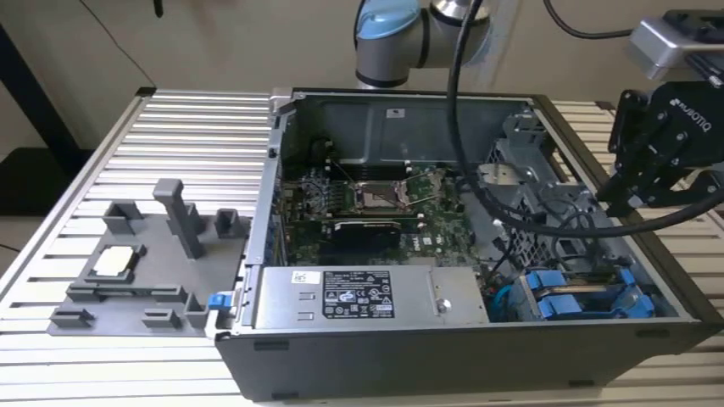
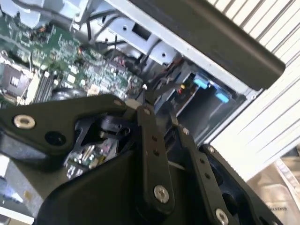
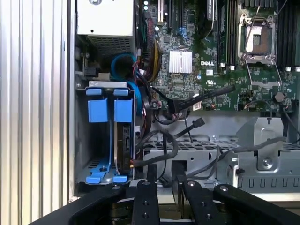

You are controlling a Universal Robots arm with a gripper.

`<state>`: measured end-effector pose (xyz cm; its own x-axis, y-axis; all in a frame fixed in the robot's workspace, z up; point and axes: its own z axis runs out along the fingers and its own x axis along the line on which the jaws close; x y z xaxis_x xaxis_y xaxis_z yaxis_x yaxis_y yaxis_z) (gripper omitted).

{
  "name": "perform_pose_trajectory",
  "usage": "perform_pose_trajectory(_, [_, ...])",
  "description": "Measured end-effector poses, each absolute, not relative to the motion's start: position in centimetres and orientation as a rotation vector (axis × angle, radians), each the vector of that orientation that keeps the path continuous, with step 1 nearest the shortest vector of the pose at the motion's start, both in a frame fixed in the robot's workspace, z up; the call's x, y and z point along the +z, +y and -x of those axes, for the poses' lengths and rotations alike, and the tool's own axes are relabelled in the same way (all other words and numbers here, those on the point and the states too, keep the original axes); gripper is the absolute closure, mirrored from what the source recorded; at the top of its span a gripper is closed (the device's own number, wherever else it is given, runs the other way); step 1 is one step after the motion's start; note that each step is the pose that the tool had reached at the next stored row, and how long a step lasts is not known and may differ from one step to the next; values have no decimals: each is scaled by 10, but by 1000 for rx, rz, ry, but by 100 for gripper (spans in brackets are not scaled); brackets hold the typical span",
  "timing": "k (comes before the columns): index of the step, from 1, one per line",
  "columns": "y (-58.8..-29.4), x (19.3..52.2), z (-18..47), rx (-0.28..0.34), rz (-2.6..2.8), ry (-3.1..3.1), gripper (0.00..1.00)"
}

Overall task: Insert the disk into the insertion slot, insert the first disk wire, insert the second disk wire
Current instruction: 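Insert the second disk wire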

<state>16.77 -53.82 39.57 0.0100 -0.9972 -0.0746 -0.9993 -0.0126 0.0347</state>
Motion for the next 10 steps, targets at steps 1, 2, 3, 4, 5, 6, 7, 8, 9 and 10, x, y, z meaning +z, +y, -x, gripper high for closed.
perform_pose_trajectory(1, [-538, 396, -163, 117, 2211, 2186, 72])
perform_pose_trajectory(2, [-538, 395, -158, 114, 2210, 2185, 72])
perform_pose_trajectory(3, [-538, 395, -154, 112, 2209, 2184, 72])
perform_pose_trajectory(4, [-538, 395, -149, 109, 2208, 2182, 72])
perform_pose_trajectory(5, [-538, 395, -145, 106, 2207, 2181, 72])
perform_pose_trajectory(6, [-538, 394, -140, 104, 2206, 2180, 72])
perform_pose_trajectory(7, [-538, 394, -136, 101, 2205, 2179, 72])
perform_pose_trajectory(8, [-538, 393, -131, 100, 2205, 2178, 72])
perform_pose_trajectory(9, [-538, 393, -127, 99, 2204, 2178, 72])
perform_pose_trajectory(10, [-538, 392, -123, 98, 2204, 2177, 72])
